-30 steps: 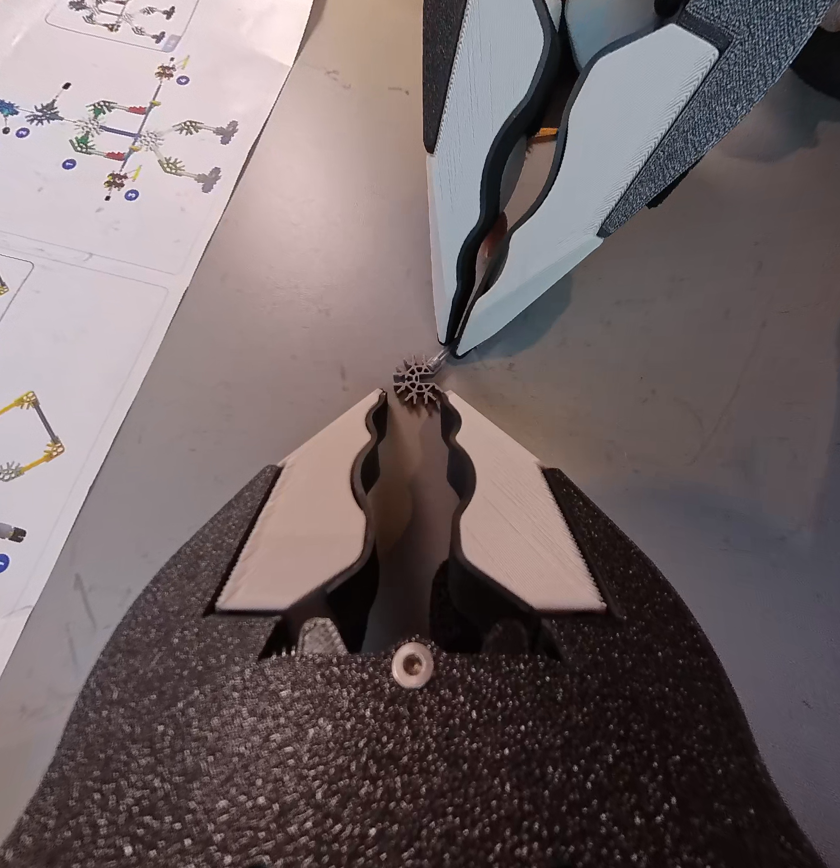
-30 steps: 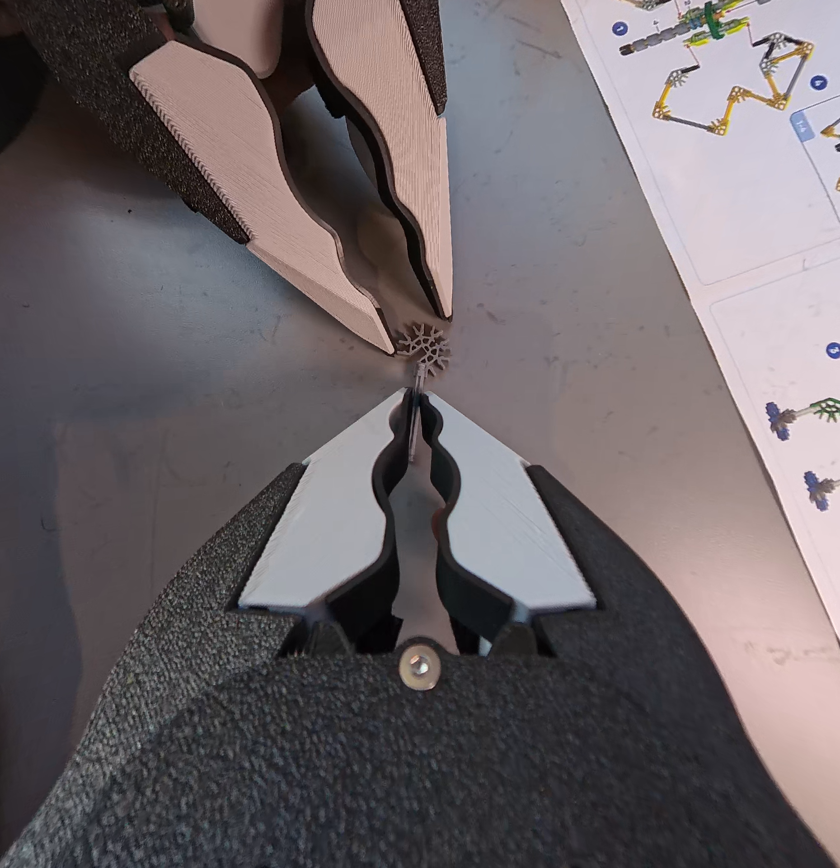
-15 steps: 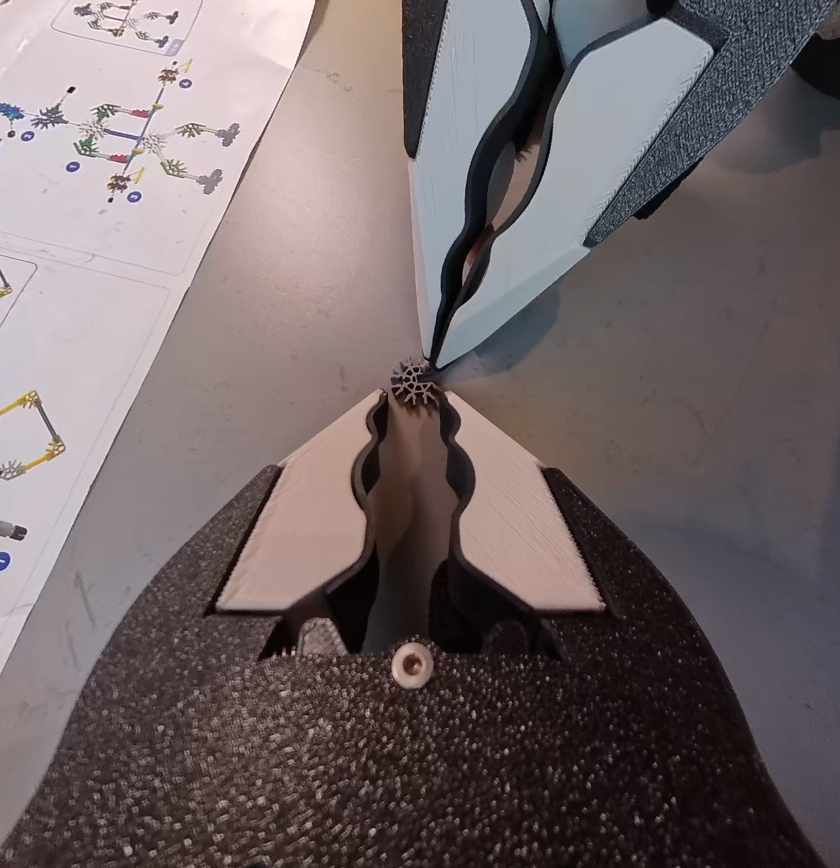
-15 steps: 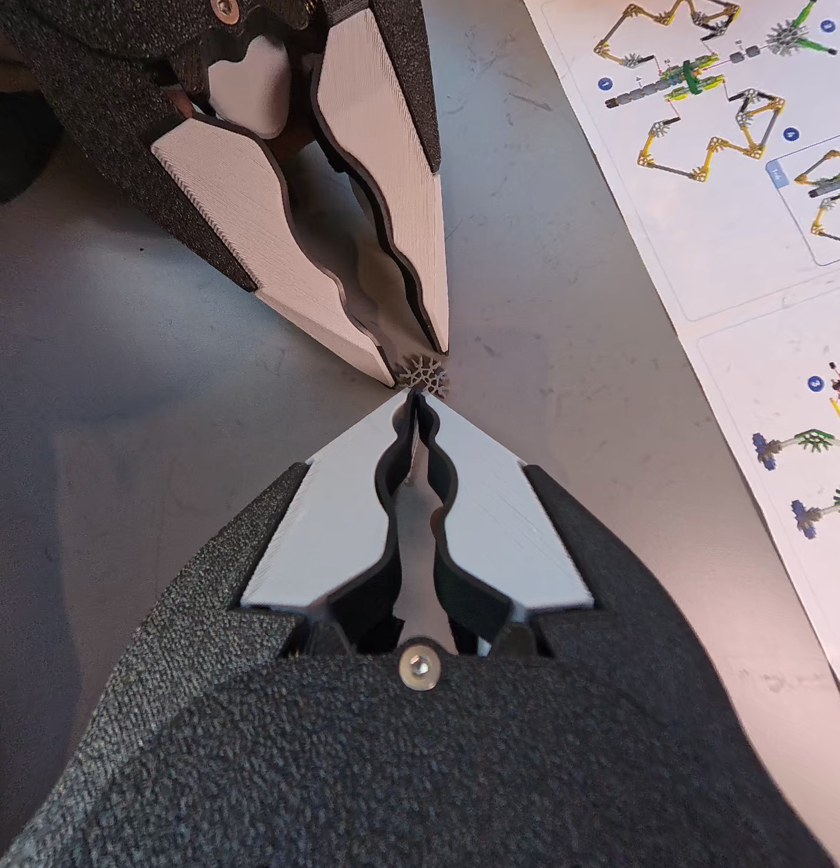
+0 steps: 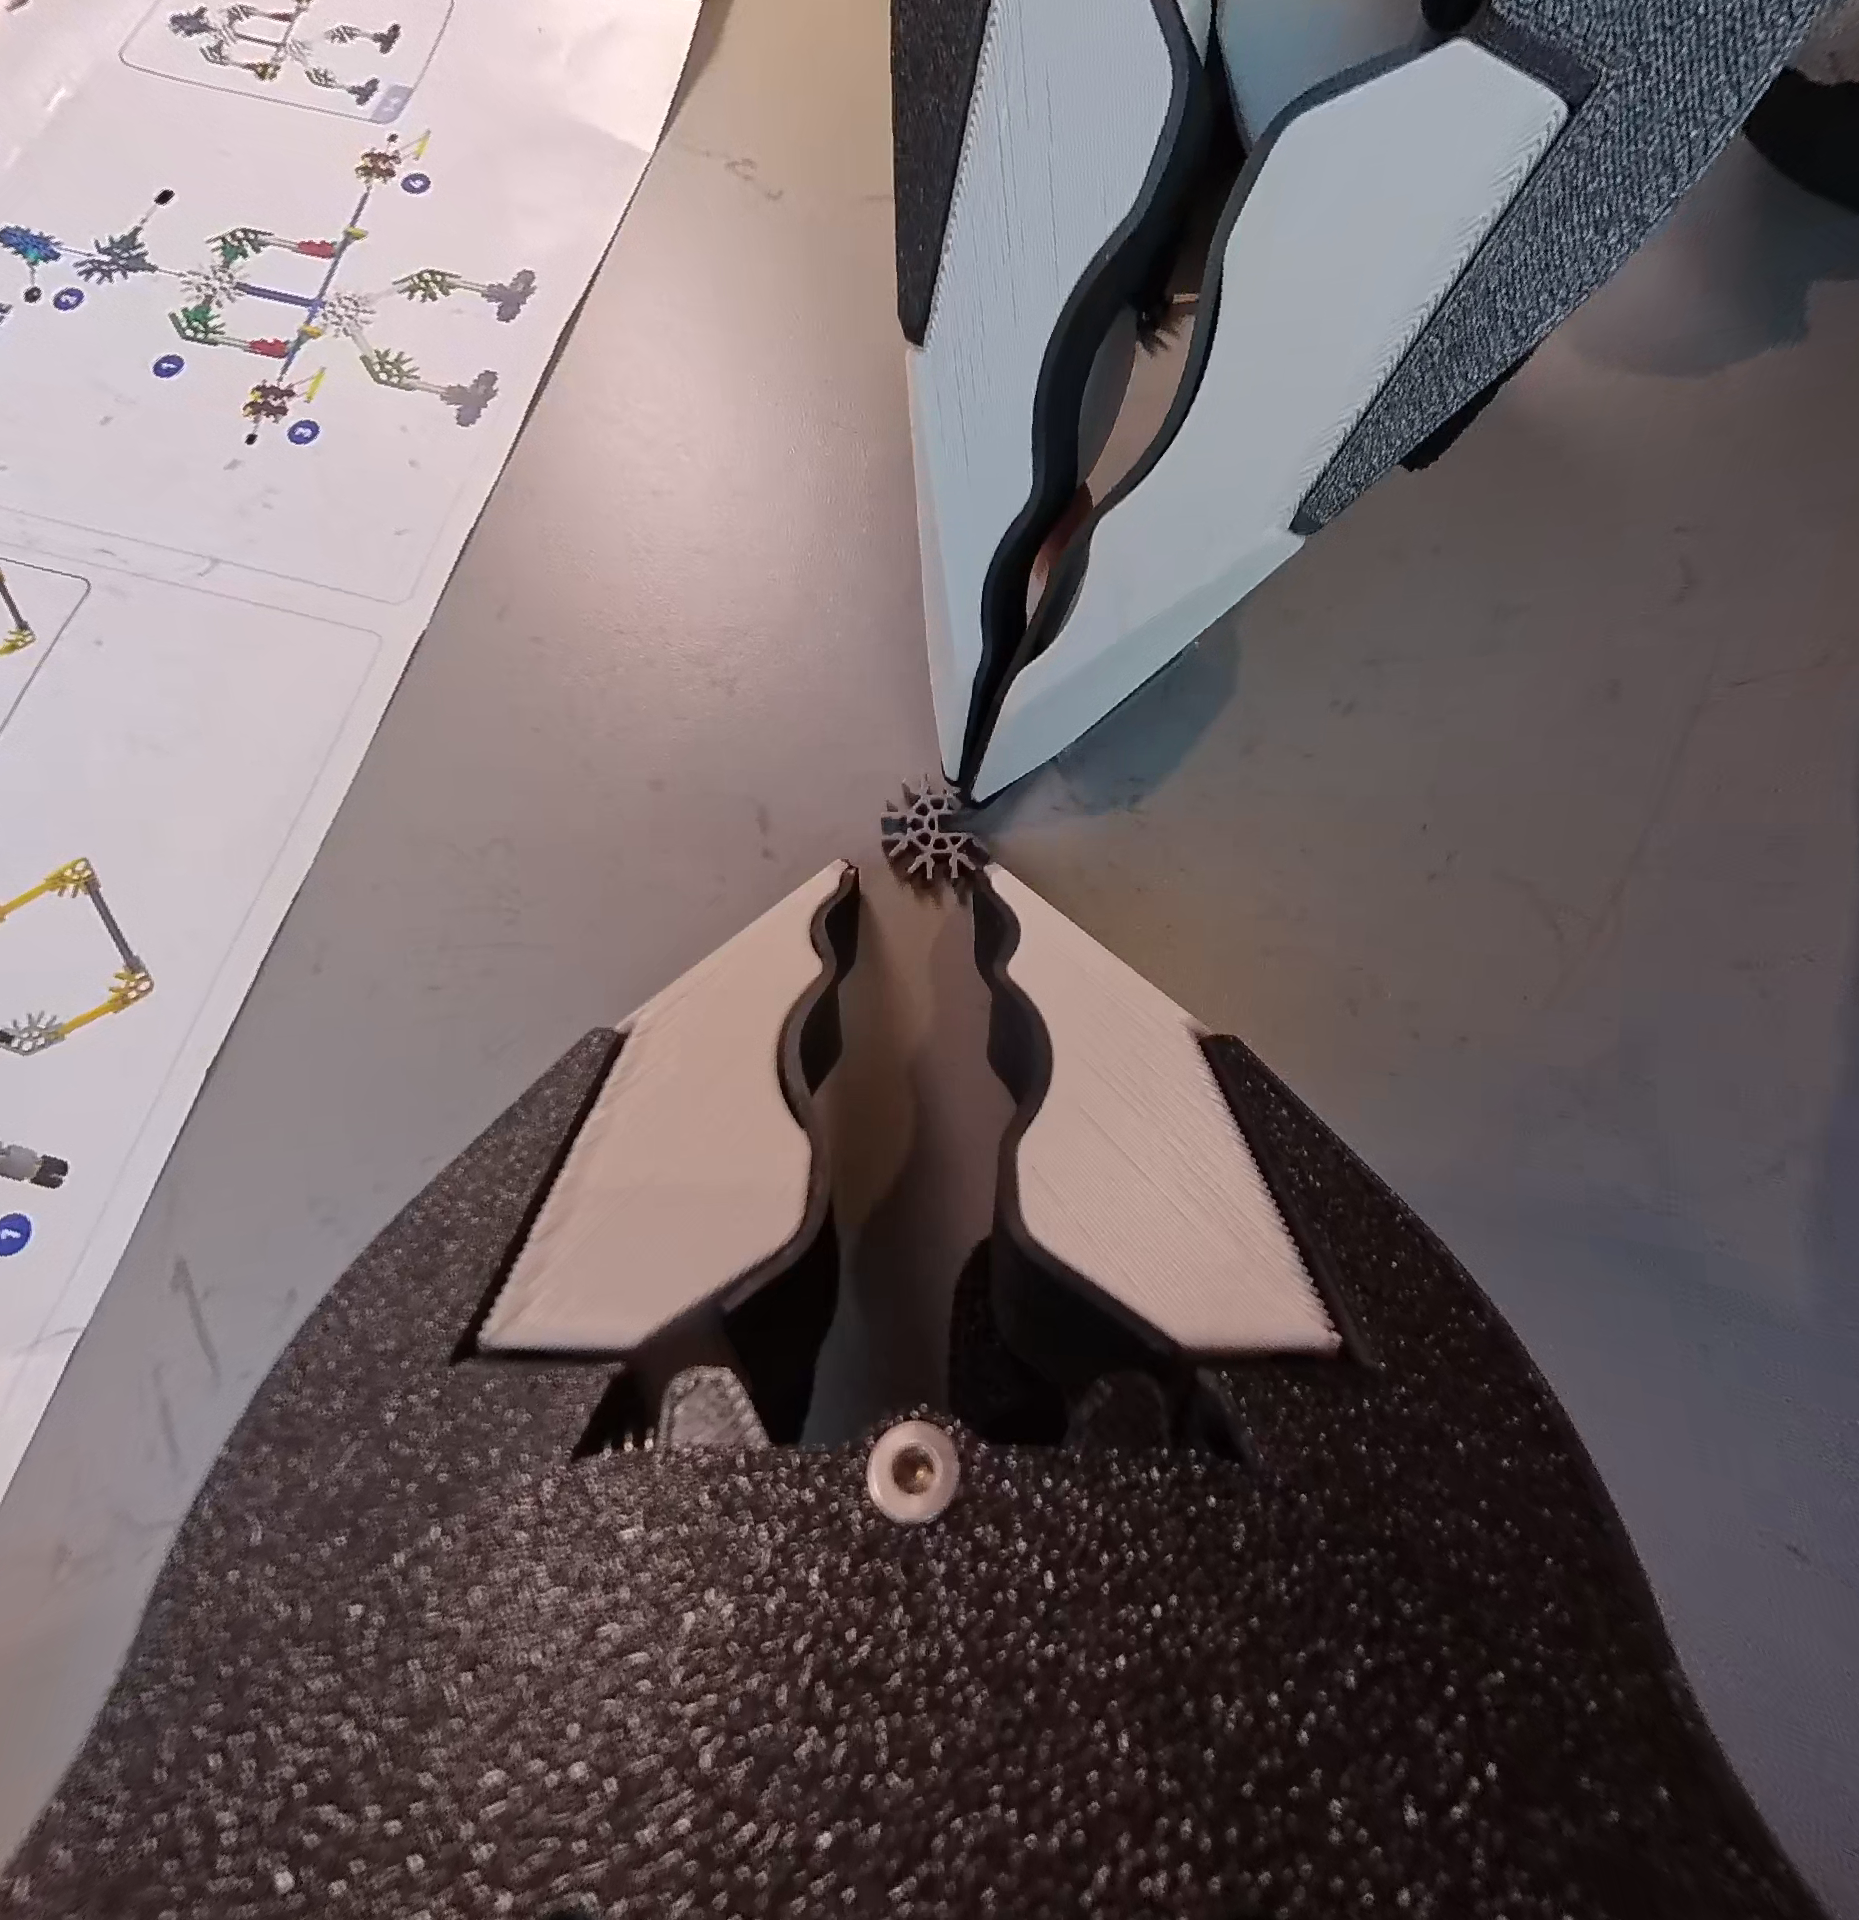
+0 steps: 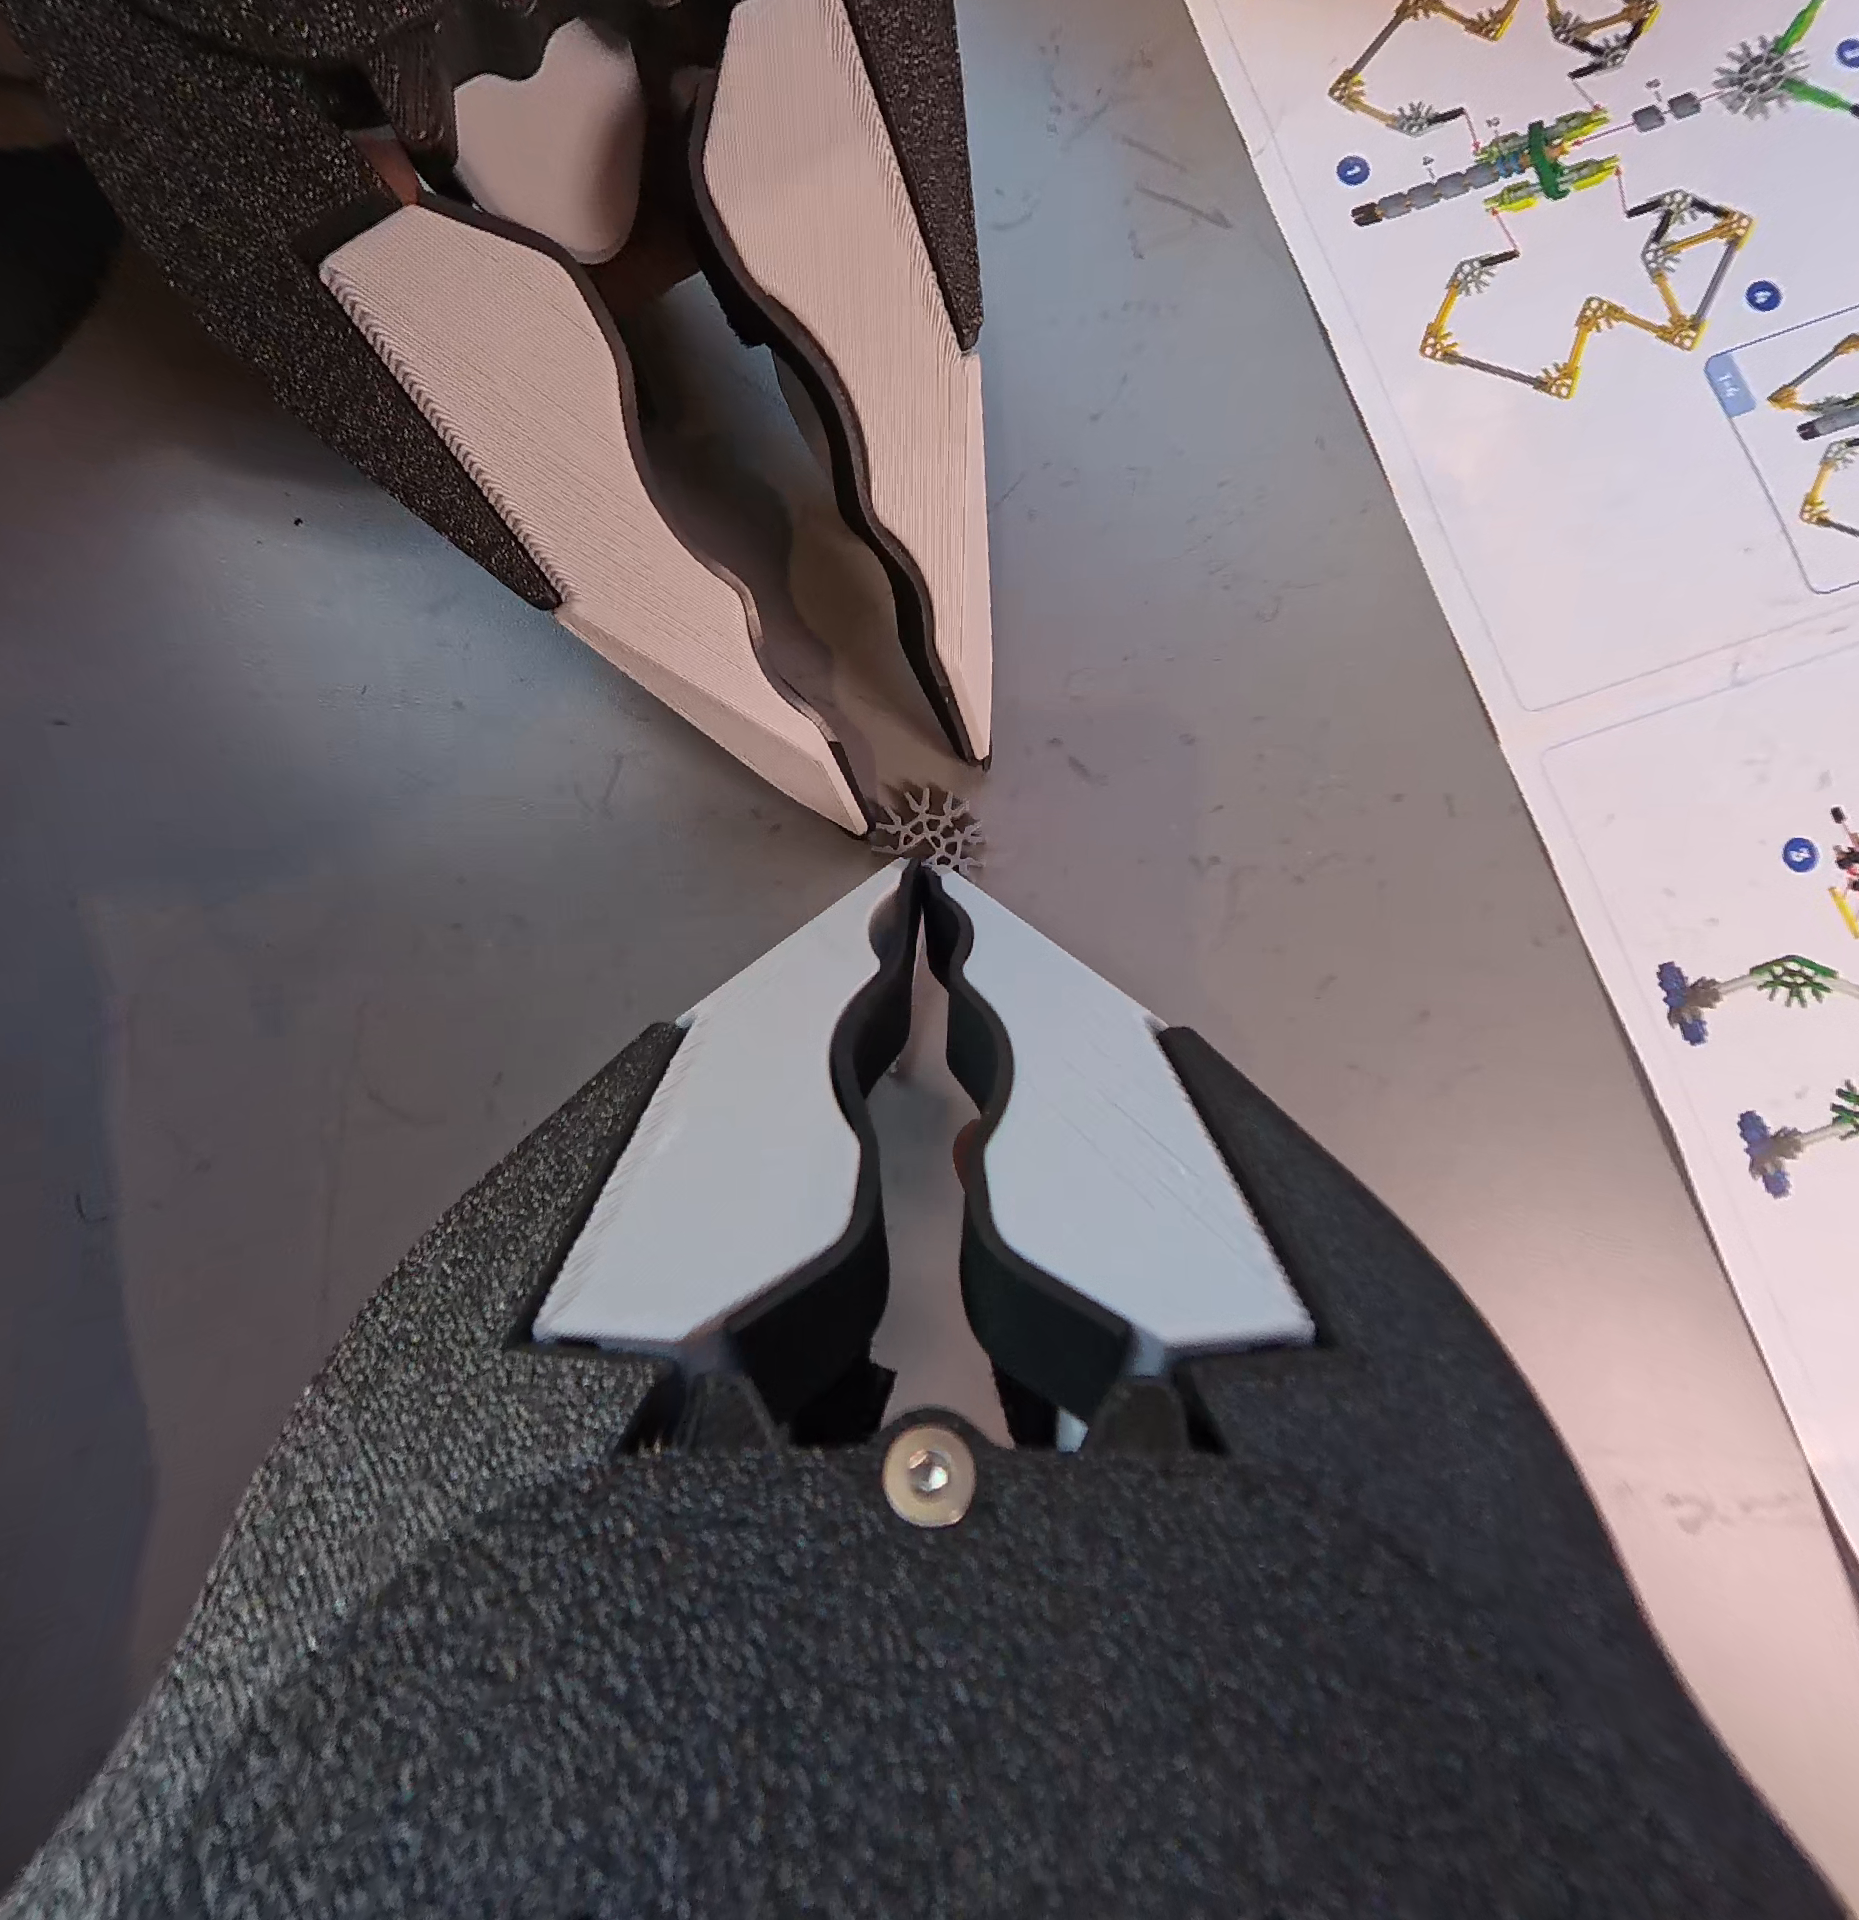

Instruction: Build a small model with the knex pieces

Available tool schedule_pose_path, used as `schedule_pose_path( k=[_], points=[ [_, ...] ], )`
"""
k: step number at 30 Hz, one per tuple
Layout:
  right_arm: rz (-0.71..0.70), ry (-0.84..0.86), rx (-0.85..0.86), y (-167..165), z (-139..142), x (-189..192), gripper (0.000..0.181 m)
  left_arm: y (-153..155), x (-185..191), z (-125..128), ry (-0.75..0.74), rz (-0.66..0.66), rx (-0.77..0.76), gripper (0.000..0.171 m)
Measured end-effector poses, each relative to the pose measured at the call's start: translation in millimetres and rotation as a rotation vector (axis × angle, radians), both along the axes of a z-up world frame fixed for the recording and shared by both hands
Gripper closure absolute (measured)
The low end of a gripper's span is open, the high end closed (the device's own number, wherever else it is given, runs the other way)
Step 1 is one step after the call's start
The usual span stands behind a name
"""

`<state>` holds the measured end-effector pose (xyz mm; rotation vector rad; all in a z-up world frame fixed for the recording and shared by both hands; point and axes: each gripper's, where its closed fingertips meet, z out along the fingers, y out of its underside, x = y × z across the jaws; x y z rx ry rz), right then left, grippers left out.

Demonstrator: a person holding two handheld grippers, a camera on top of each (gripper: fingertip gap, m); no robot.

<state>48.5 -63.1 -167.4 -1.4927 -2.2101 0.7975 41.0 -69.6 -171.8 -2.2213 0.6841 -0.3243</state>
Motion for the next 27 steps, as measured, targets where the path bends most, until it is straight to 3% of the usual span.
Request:
schedule_pose_path(
  k=[8,27],
  points=[
    [-0.026,0.039,-0.057,5,14,-1,0.181,-1,-1,1,-0.008,0.0,0.004,0.149],
    [0.011,-0.009,-0.02,-1,1,5,0.181,3,8,1,0.0,-0.02,0.019,0.15]
  ],
)
